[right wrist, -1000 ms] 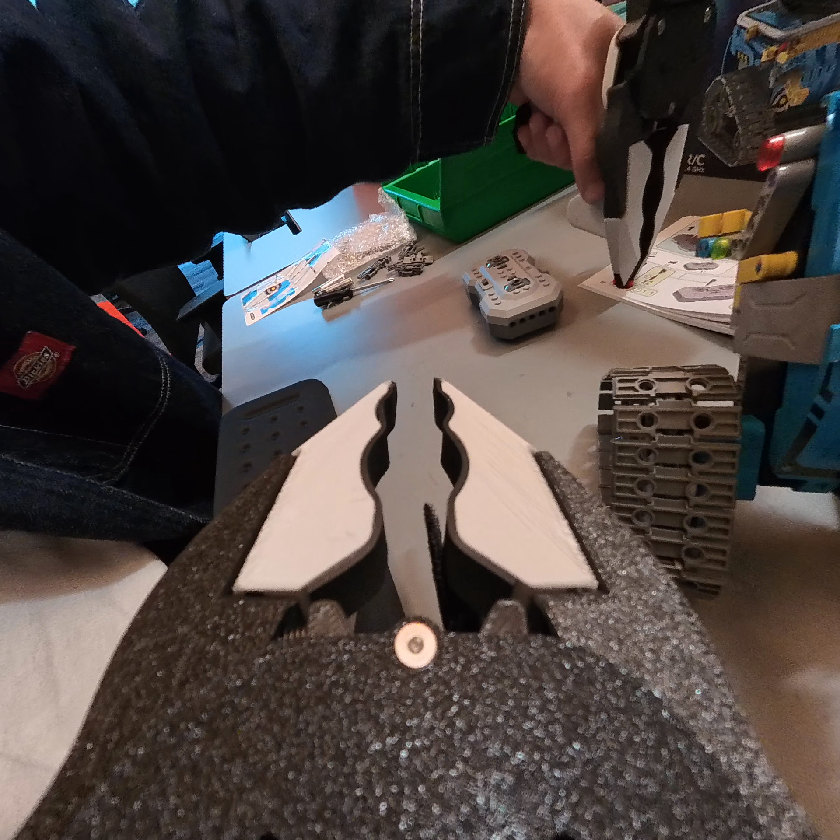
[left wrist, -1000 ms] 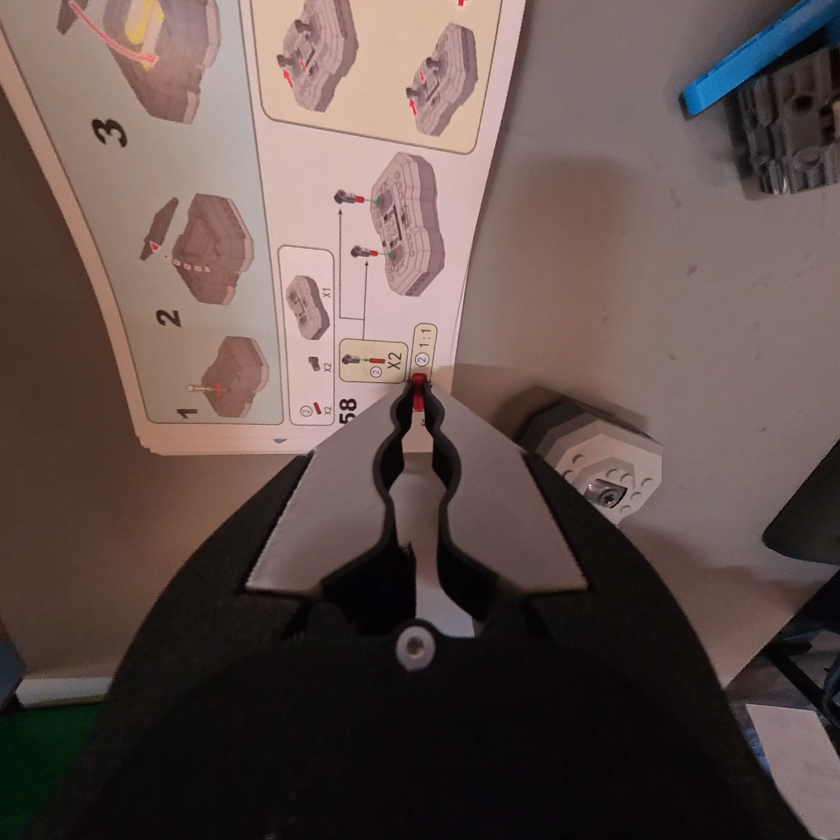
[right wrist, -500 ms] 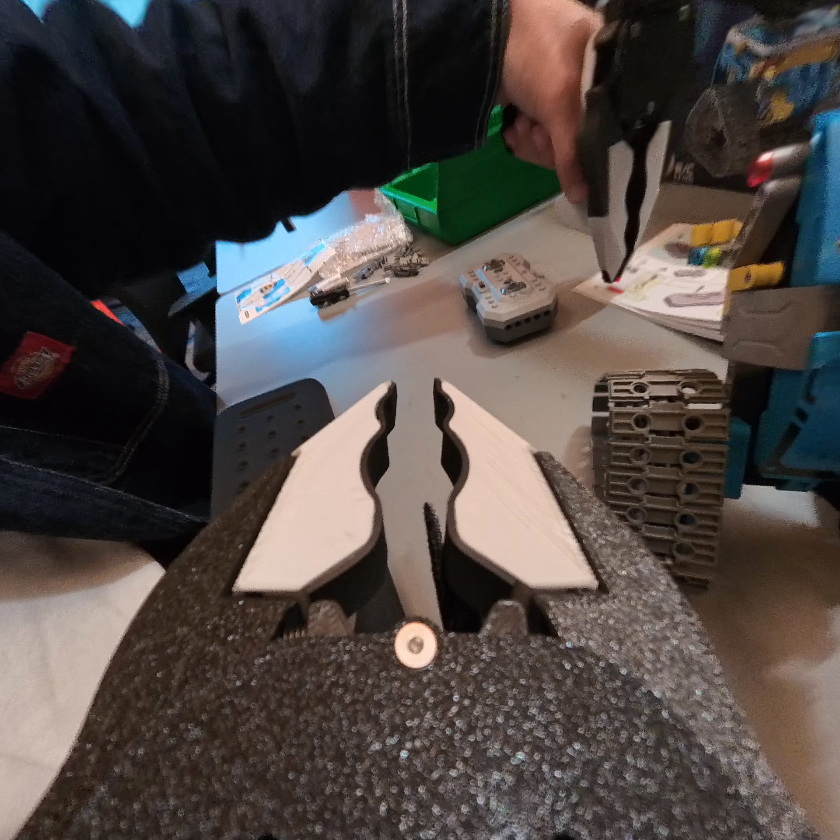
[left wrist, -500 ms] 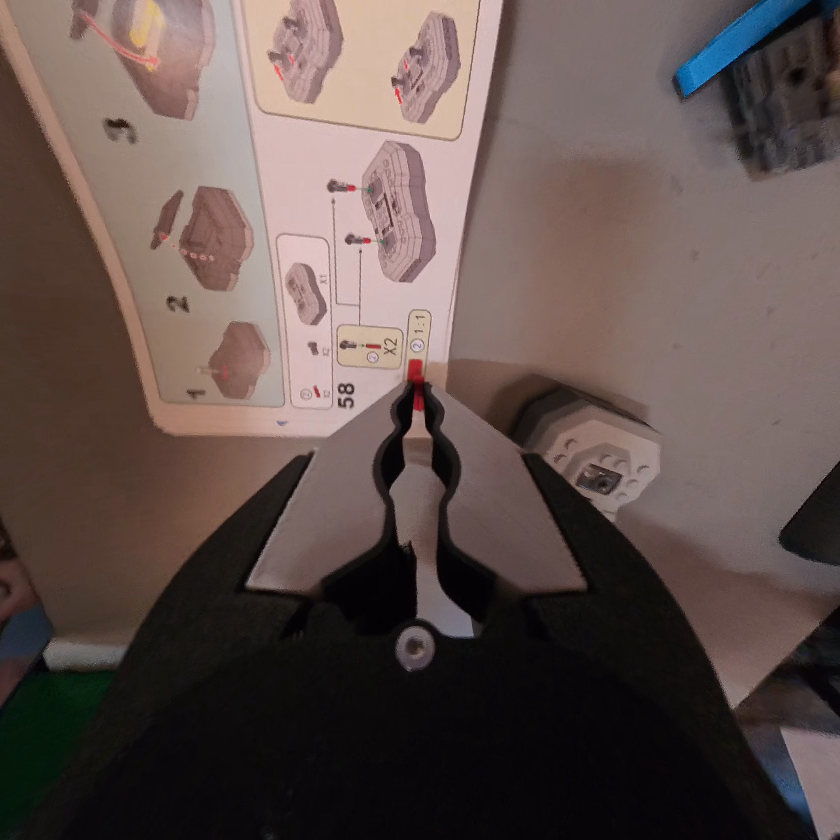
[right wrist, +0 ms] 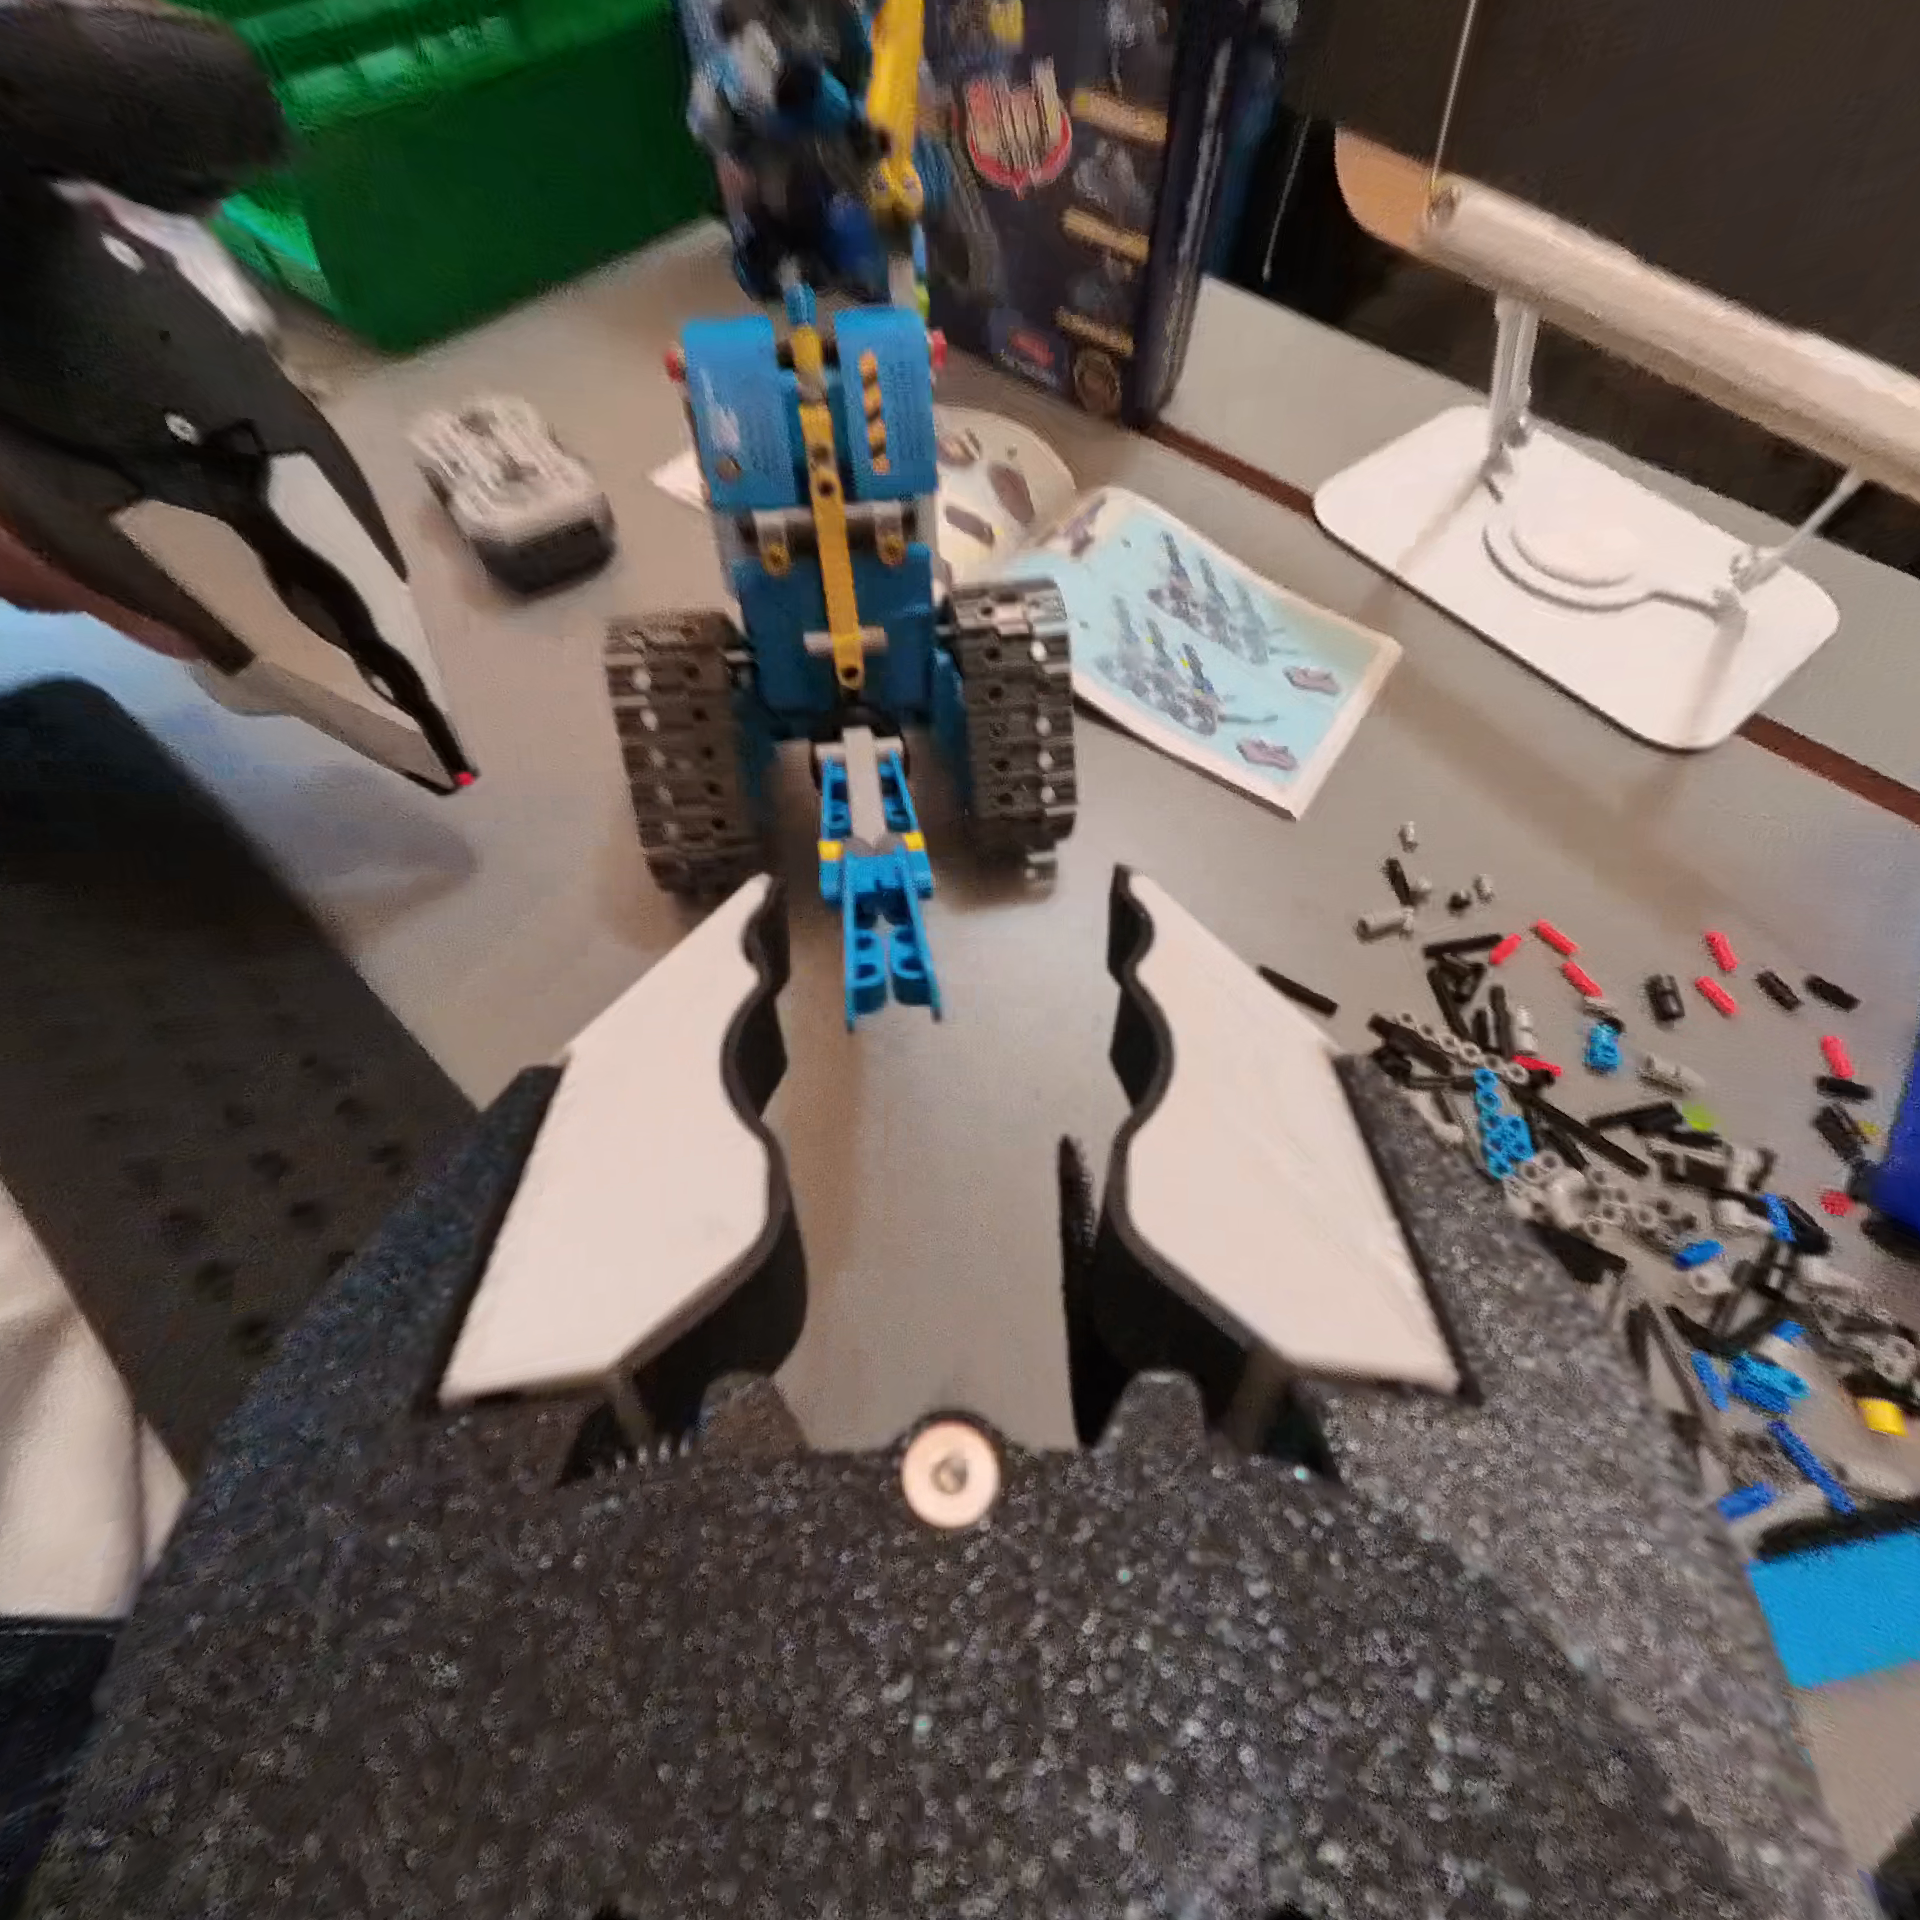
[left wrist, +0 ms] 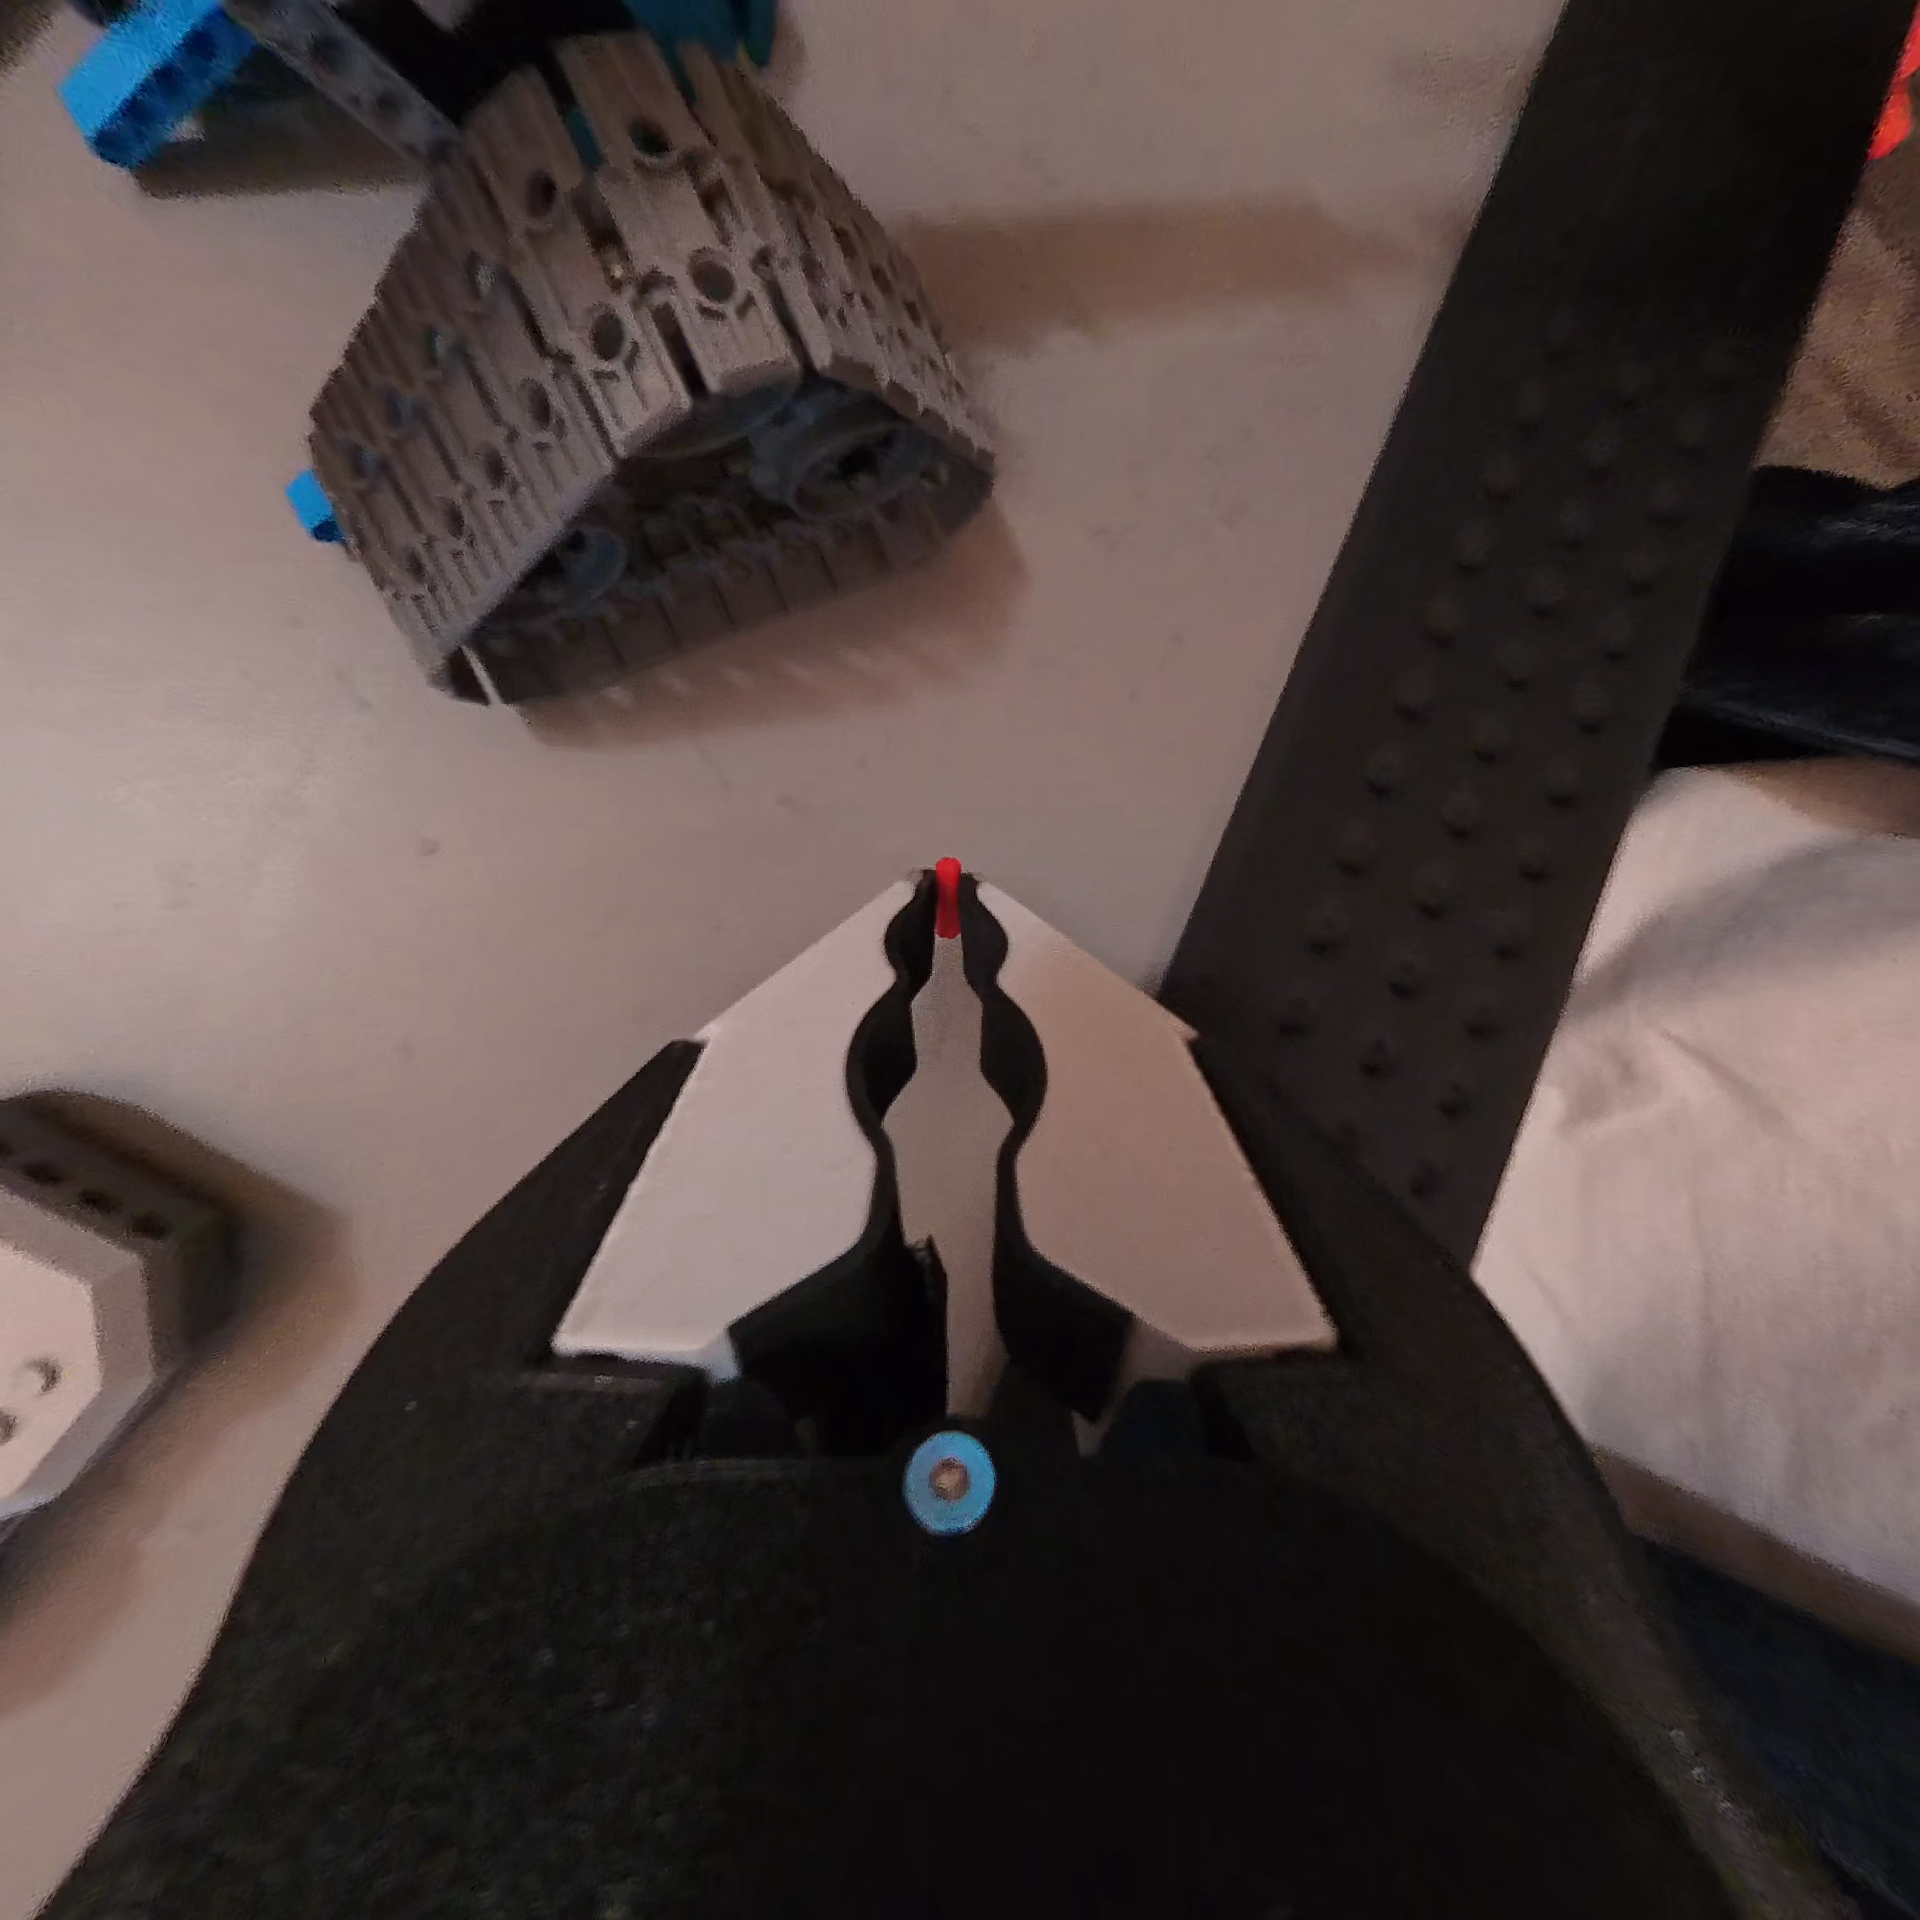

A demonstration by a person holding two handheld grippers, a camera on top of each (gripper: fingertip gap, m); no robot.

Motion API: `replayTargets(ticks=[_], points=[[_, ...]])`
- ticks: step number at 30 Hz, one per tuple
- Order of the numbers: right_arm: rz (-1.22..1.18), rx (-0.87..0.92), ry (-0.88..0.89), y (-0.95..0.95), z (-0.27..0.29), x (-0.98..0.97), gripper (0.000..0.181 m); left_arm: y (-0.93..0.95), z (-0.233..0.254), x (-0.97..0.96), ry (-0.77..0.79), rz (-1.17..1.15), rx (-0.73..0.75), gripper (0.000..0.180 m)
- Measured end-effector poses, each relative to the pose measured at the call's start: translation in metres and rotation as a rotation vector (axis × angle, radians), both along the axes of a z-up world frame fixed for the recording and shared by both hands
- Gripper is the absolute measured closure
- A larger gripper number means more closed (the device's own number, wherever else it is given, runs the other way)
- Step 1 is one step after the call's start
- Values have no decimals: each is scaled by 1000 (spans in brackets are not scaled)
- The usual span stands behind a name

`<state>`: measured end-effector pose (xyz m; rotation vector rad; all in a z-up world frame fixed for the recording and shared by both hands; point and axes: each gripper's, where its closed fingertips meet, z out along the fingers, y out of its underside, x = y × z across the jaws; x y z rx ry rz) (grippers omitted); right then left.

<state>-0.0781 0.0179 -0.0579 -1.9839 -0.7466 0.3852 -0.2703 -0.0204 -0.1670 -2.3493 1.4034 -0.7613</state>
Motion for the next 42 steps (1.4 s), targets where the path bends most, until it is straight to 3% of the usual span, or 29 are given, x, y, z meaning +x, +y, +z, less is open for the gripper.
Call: replayTargets(ticks=[7,11,14,18,21,26,31,34,38,40,42], points=[[-38,-72,161,-11,-26,-8,121,6,-17,10,14,63,45,174],[-81,-42,273,4,-37,-24,133,11,-14,11,-12,107,66,137],[-69,-7,266,15,-33,-30,153,32,11,5,-58,188,172,130],[-41,-18,220,31,-26,-16,153,75,46,8,-162,266,413,121],[-19,-48,199,51,-25,4,151,80,34,30,-207,191,375,113],[-3,-112,192,93,-29,28,149,74,15,63,-189,87,397,117],[50,-165,252,123,-31,30,149,86,9,61,-129,122,441,124],[77,-189,277,113,-25,50,133,77,15,40,-158,142,403,124],[-101,-148,113,120,-34,128,138,65,34,2,-233,163,420,123],[-208,-251,20,142,-62,154,136,68,43,-7,-278,162,448,124],[-237,-335,46,162,-84,147,142,75,51,-9,-318,162,484,124]])
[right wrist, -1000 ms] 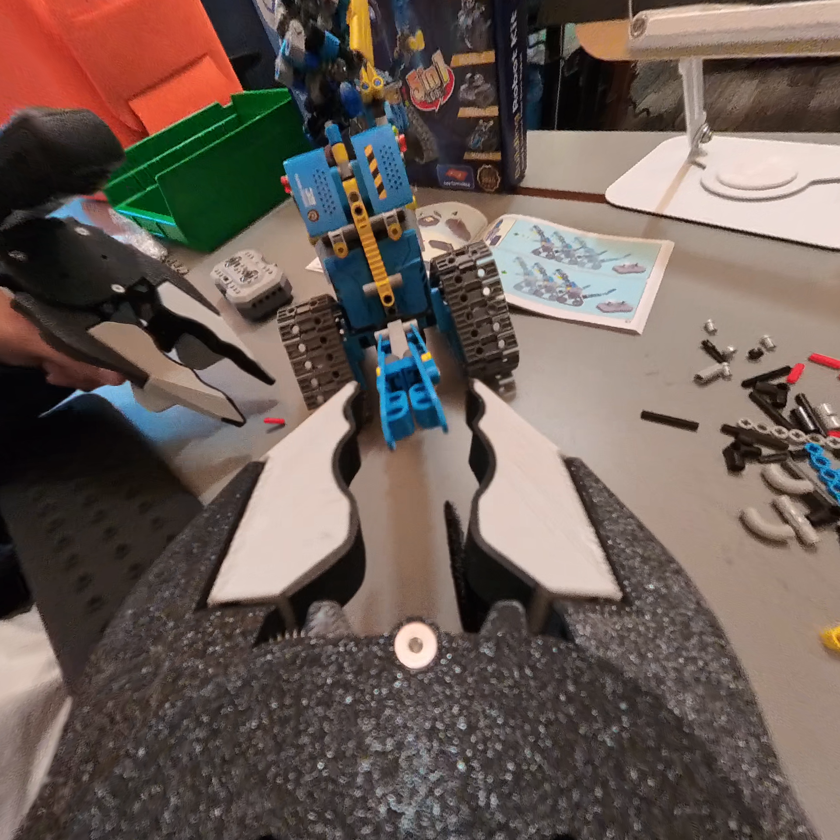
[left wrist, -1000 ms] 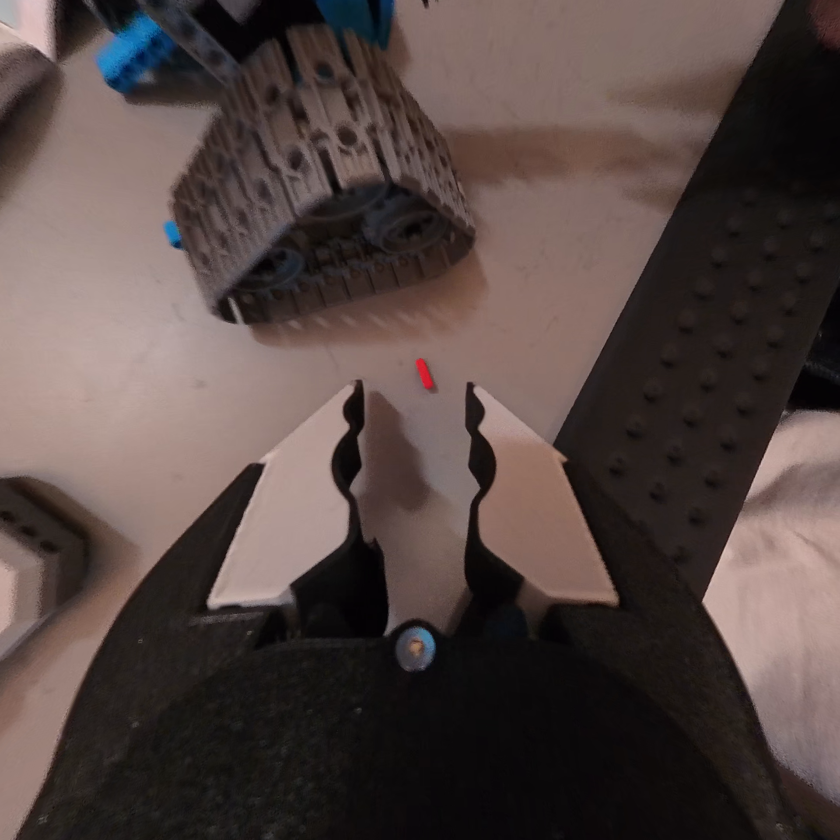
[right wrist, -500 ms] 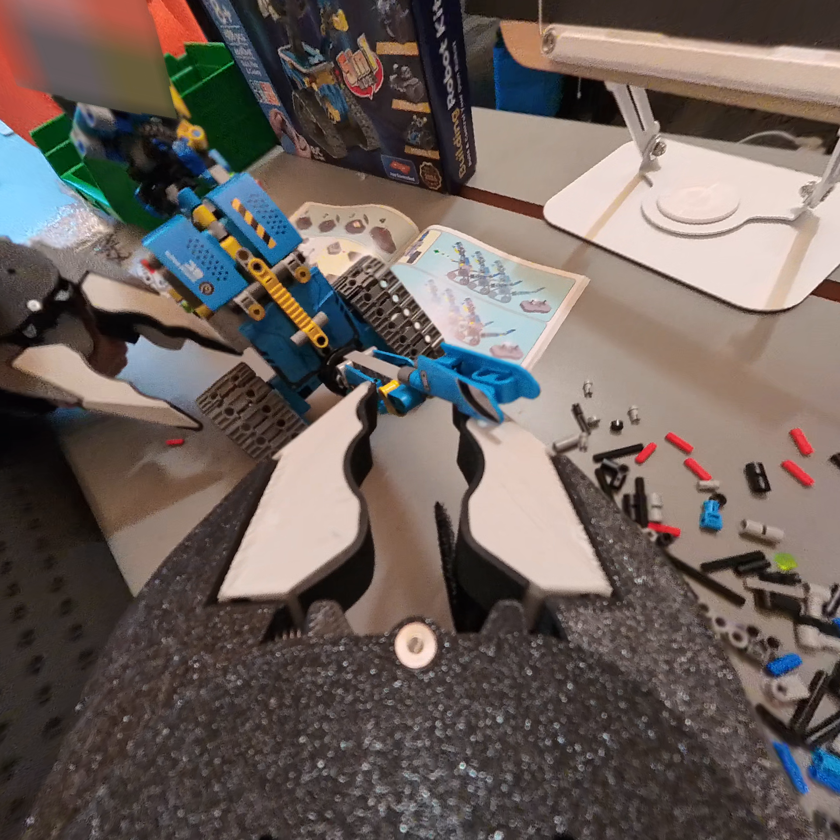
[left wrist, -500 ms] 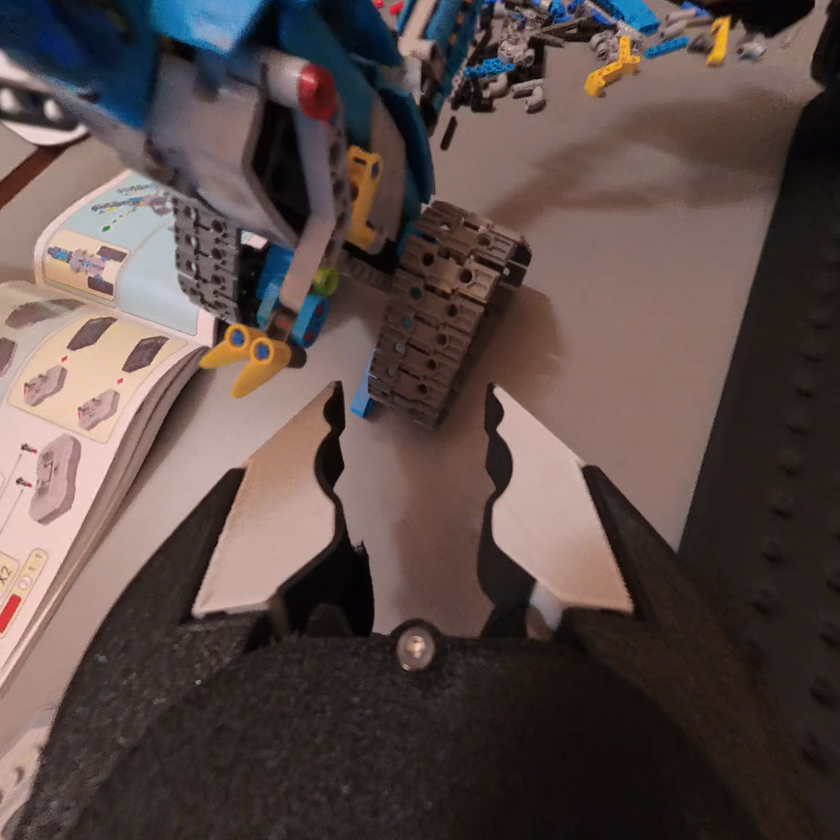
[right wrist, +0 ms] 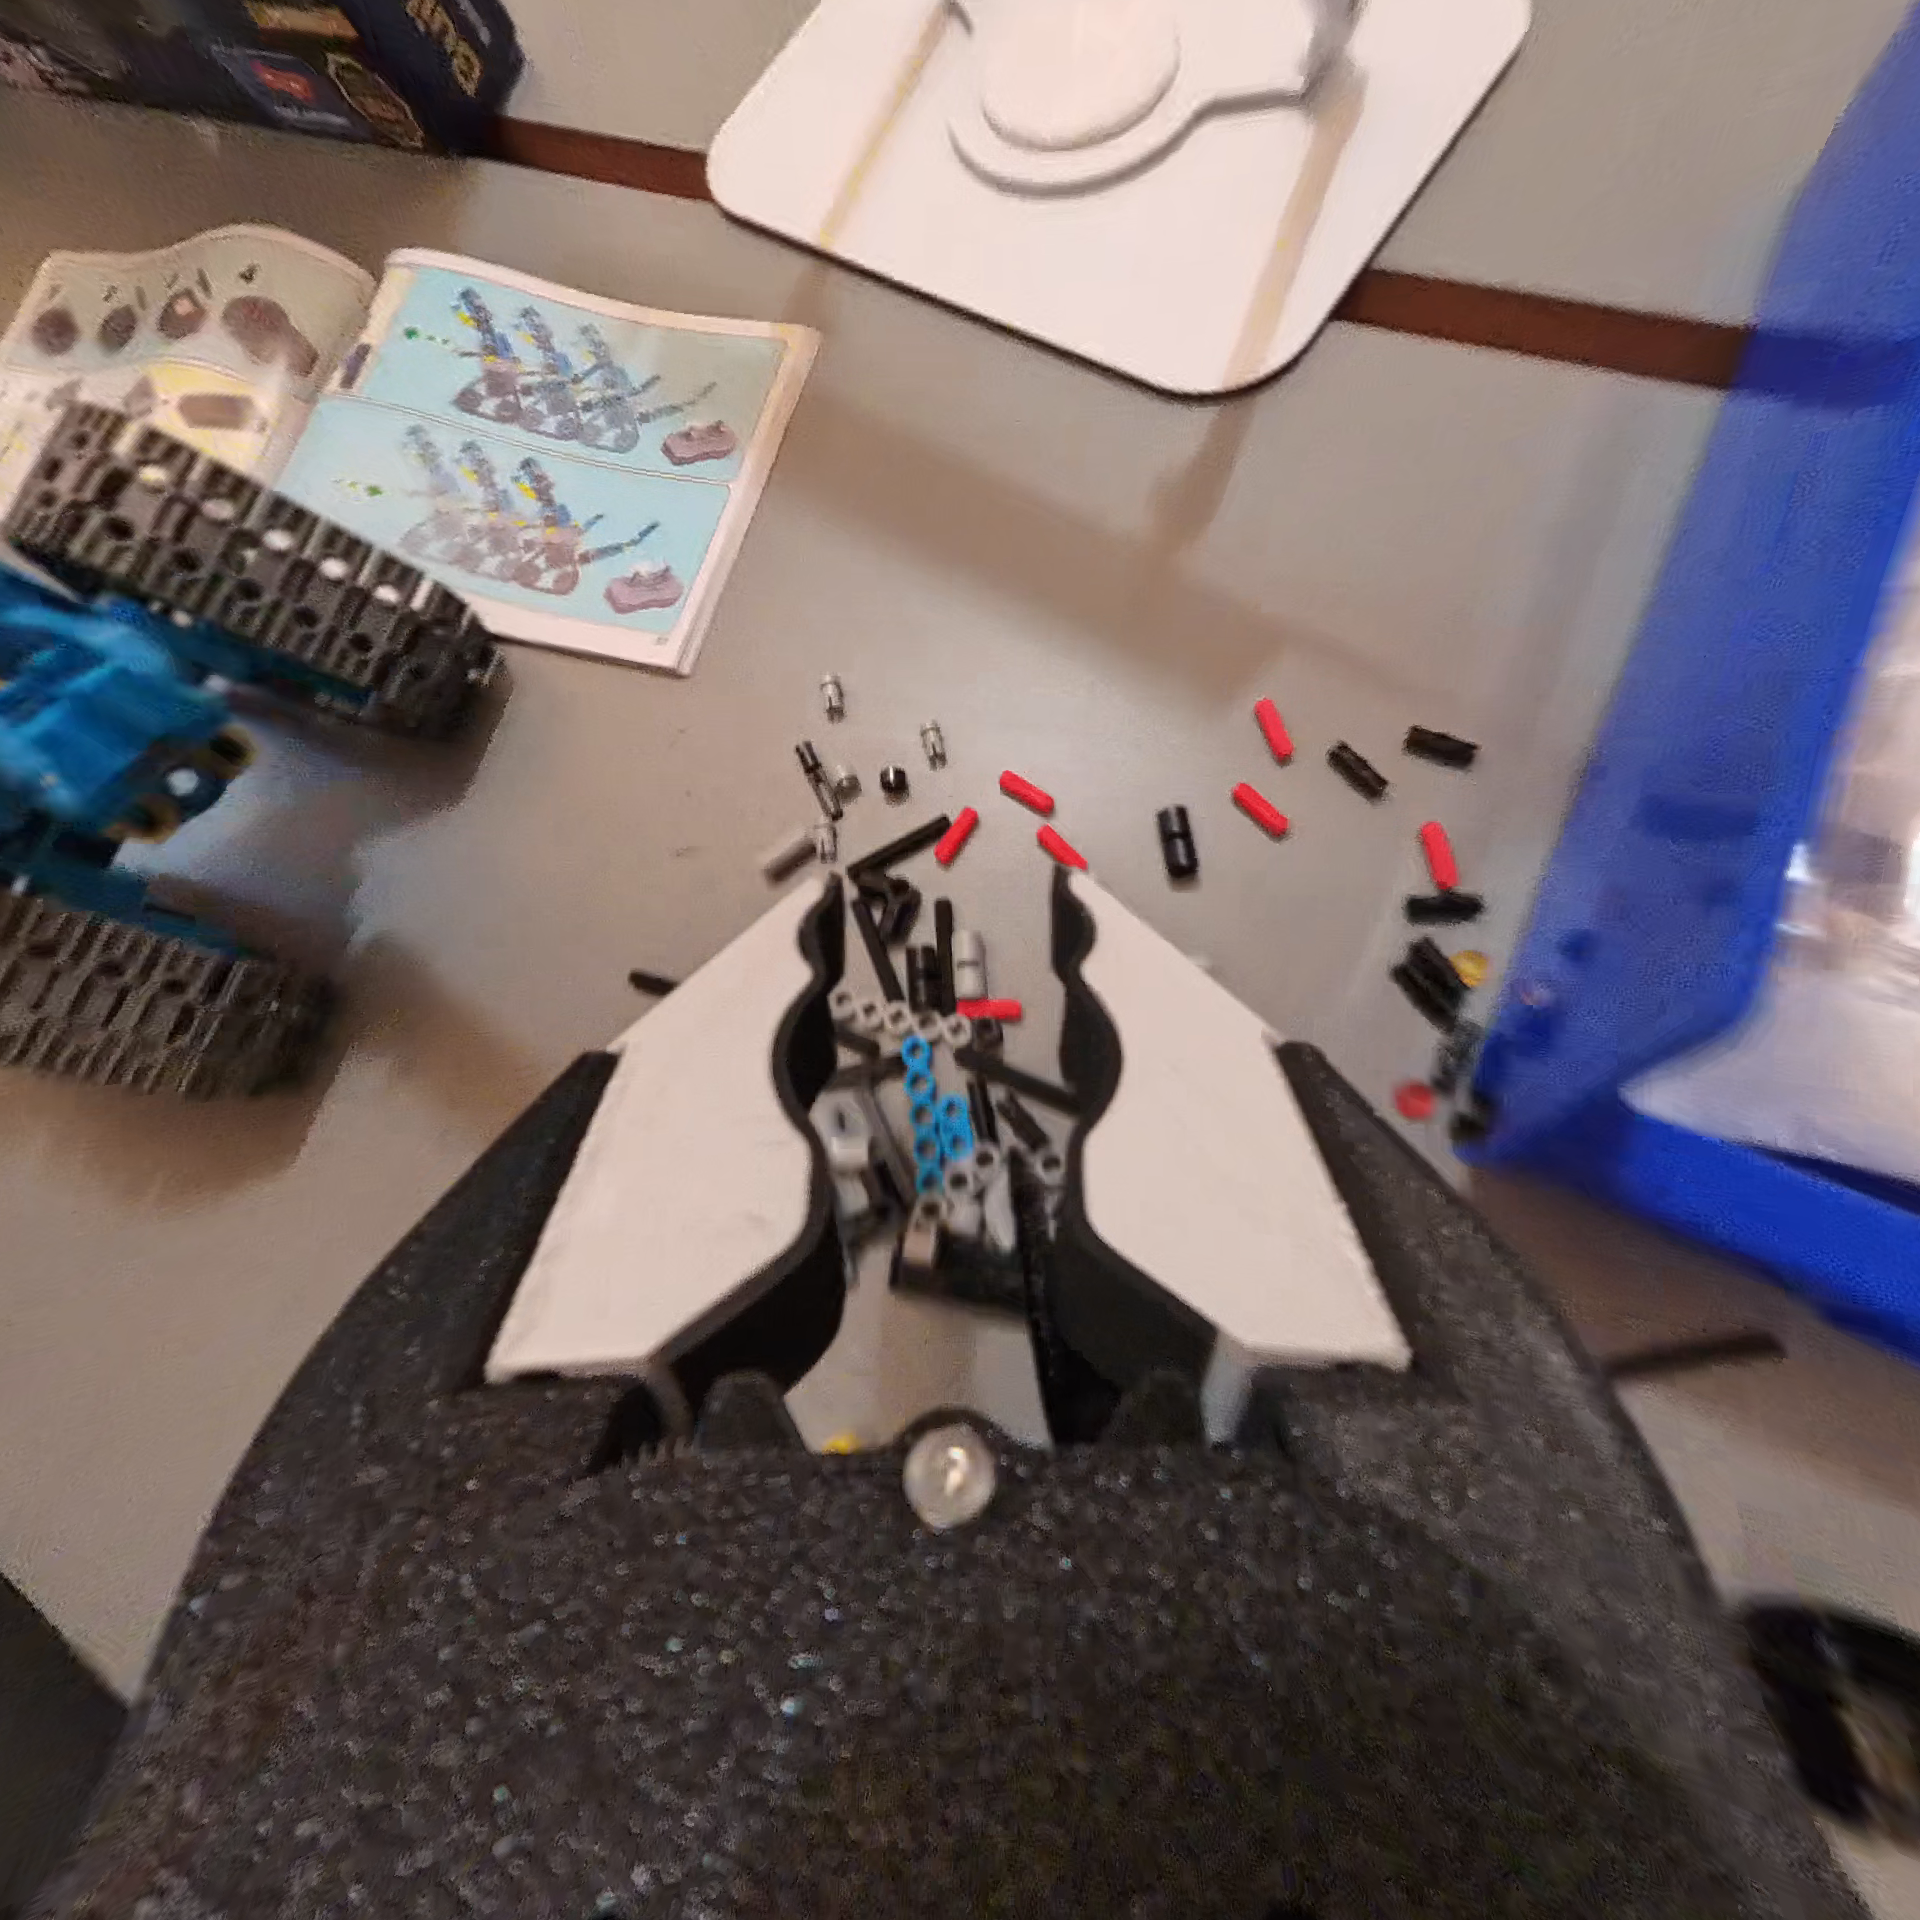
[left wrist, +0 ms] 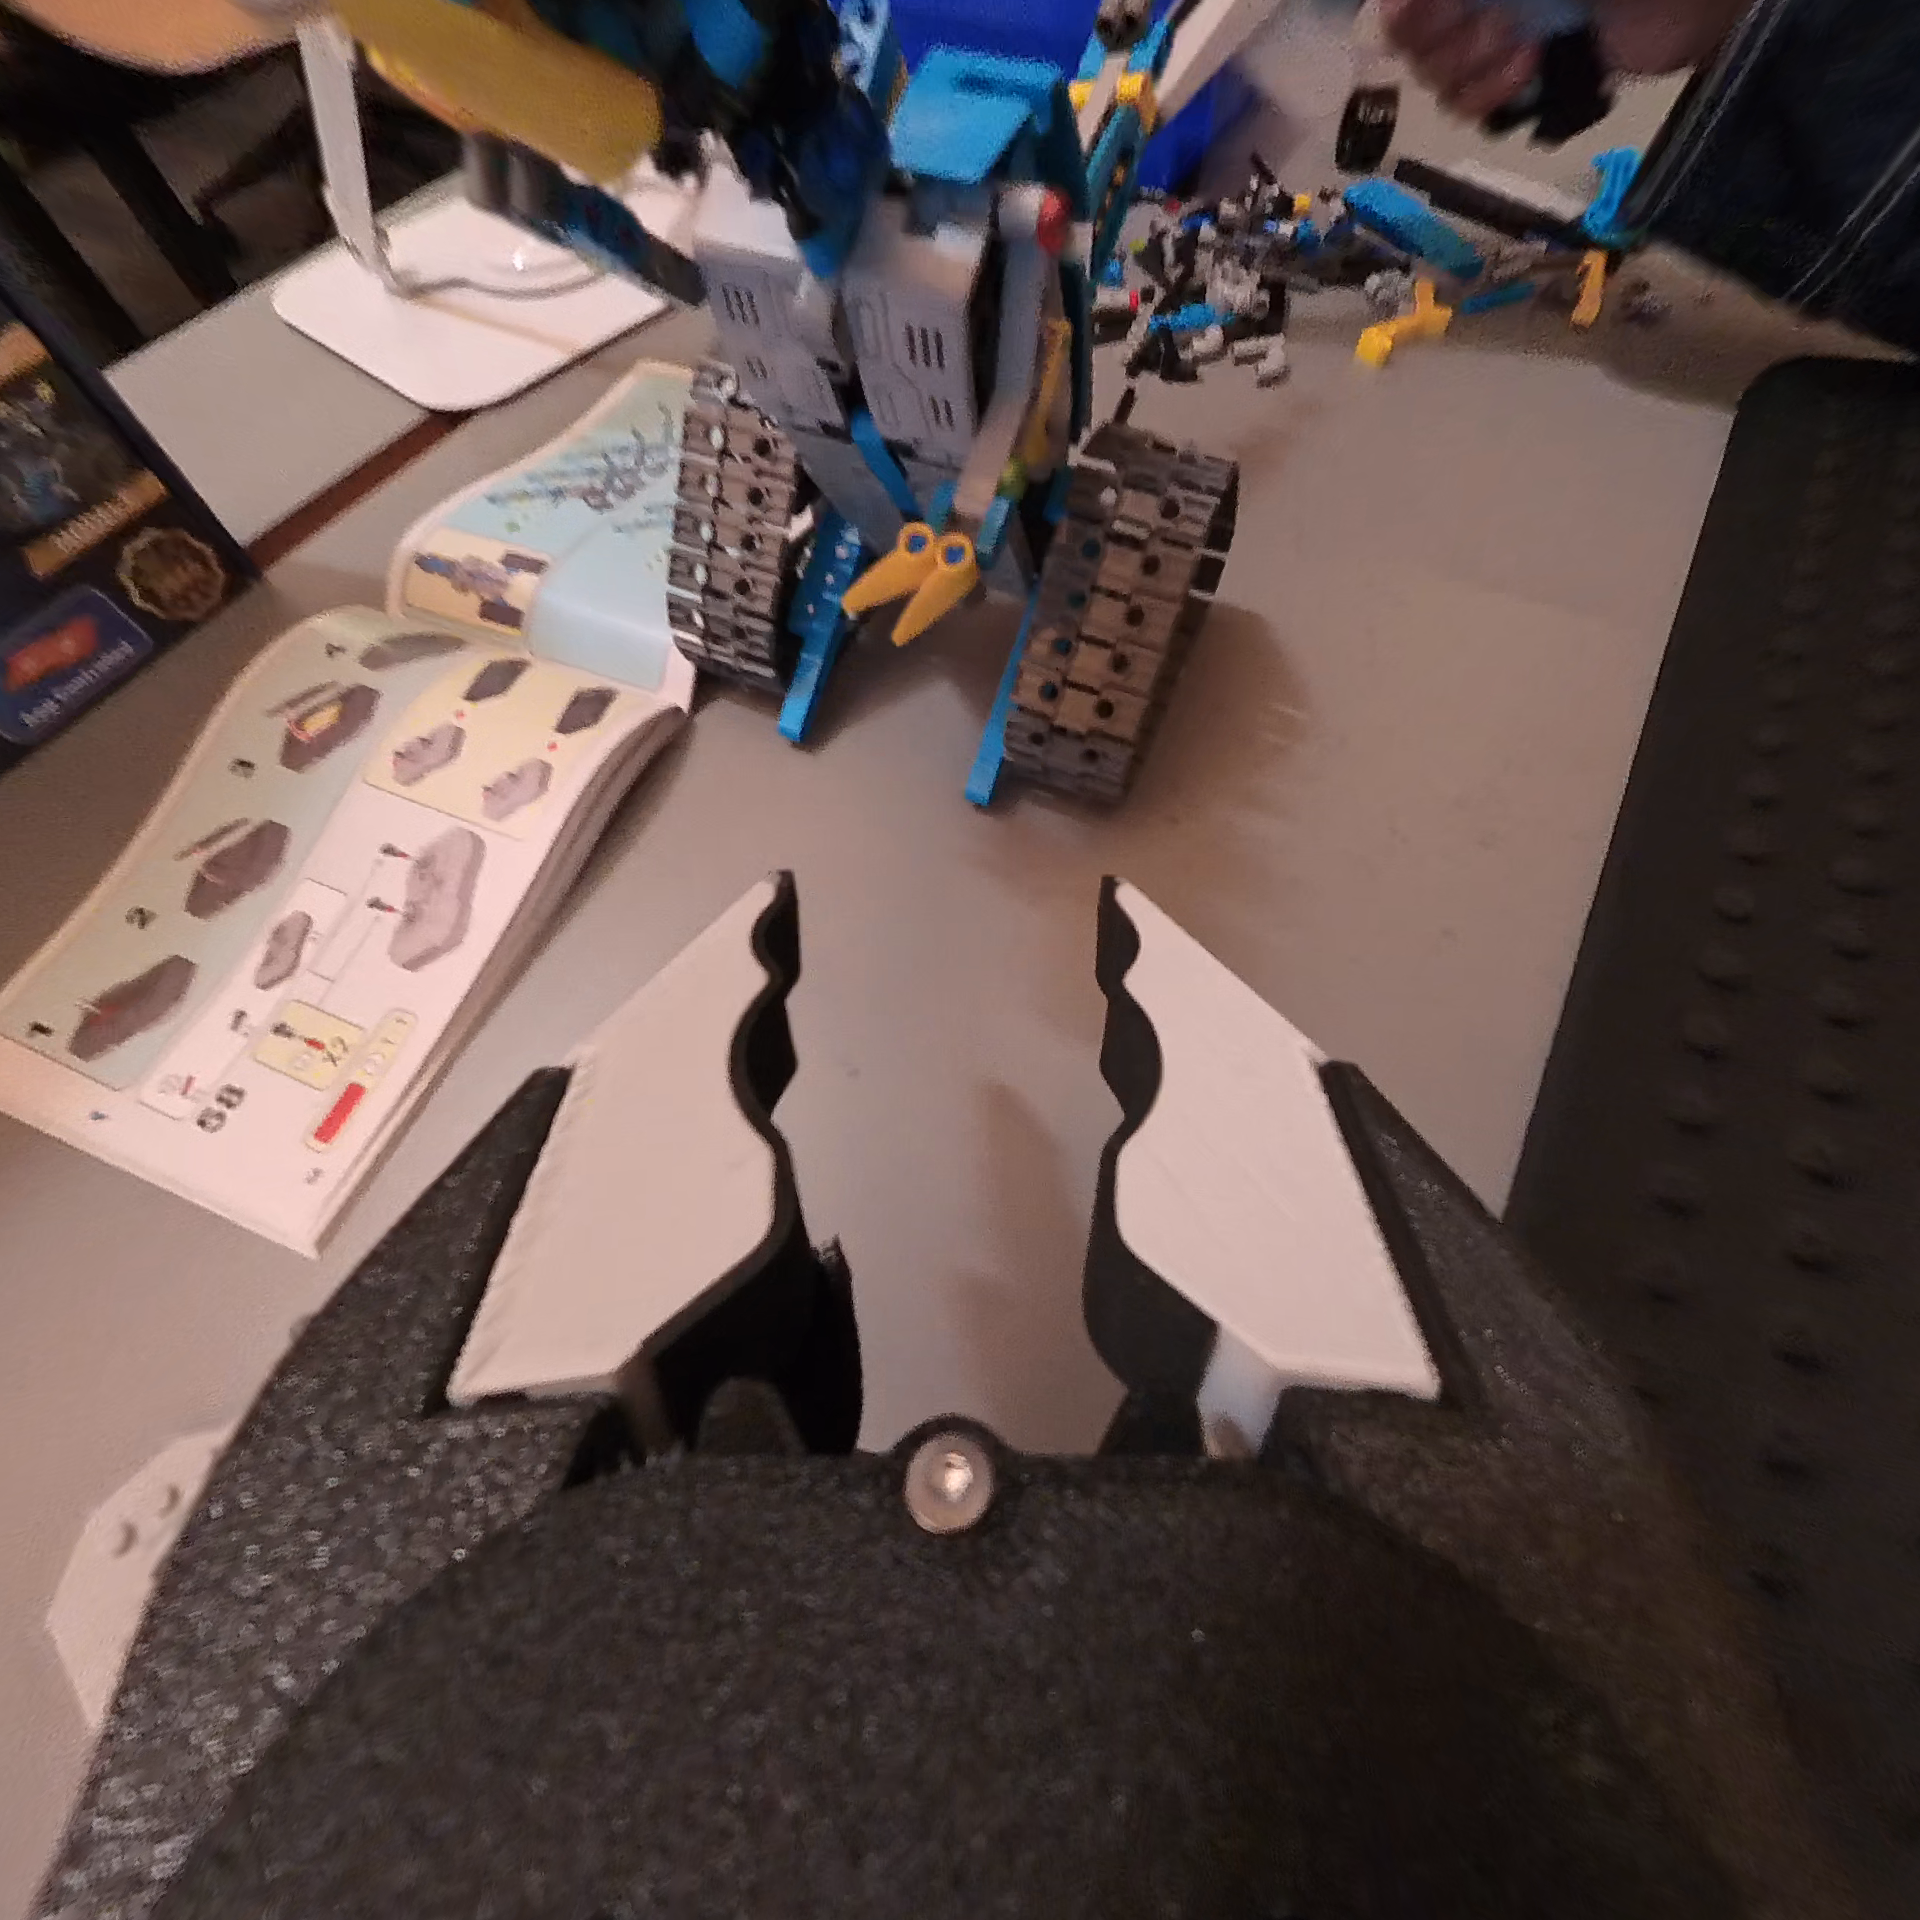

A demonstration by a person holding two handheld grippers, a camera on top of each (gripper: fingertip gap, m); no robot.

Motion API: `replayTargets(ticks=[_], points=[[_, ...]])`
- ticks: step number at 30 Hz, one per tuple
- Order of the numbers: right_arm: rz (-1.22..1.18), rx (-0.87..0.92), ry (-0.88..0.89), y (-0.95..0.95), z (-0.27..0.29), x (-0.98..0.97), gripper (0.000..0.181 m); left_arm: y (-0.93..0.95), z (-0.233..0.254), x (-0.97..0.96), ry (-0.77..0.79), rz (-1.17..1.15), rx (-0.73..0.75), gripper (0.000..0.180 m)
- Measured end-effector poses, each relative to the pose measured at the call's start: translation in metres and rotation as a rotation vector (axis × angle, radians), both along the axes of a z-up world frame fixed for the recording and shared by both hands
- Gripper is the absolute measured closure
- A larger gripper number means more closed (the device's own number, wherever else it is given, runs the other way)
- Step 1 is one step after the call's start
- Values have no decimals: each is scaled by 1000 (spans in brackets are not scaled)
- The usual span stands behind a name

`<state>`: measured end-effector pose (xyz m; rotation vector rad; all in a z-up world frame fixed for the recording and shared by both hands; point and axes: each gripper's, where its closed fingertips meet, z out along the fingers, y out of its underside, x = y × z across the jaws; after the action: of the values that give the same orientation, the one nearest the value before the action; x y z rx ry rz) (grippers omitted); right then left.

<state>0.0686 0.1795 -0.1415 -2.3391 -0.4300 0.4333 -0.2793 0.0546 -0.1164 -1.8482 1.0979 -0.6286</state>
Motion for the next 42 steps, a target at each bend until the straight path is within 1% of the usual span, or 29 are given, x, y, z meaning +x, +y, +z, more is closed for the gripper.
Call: replayTargets(ticks=[1,3,4,7,9,11,15,16,17,18,24,27,30,32,34,36,39,40,42], points=[[-9,-18,-17,8,-11,-3,146,2,3,2,-24,-9,8,124],[-12,-7,-105,20,-27,-3,148,1,8,8,-74,-42,16,124],[7,-1,-140,22,-32,-3,153,-2,11,12,-91,-66,23,124],[31,-30,-219,23,-47,6,151,-12,19,19,-143,-132,44,124],[29,-56,-213,25,-53,10,149,-15,24,19,-191,-159,42,125],[48,-48,-218,27,-56,8,151,-17,27,18,-248,-180,16,125],[71,-42,-209,28,-56,6,159,-22,29,17,-350,-225,-52,125],[89,-36,-209,27,-55,4,164,-23,27,17,-363,-236,-63,125],[116,-28,-208,26,-55,-1,172,-25,25,17,-367,-248,-70,125],[128,-24,-210,26,-56,-3,177,-27,22,17,-363,-258,-74,125],[125,-56,-216,26,-55,-2,178,-34,8,16,-312,-279,-56,125],[91,-14,-193,26,-45,-2,178,-34,5,12,-310,-258,-42,125],[13,78,-219,12,-1,6,178,-32,9,5,-327,-228,-18,125],[-43,169,-220,-14,41,5,178,-33,6,0,-305,-221,-10,125],[-59,226,-198,-51,72,-10,178,-30,0,-6,-269,-196,-10,125],[11,193,-127,-92,76,-46,178,-29,-1,-13,-263,-180,-8,125],[280,81,23,-156,52,-136,178,-18,-5,-22,-231,-115,-4,125],[348,71,35,-170,42,-162,178,-14,-9,-24,-212,-97,-7,125],[397,76,34,-177,20,-206,178,-10,-12,-27,-191,-66,-7,125]])
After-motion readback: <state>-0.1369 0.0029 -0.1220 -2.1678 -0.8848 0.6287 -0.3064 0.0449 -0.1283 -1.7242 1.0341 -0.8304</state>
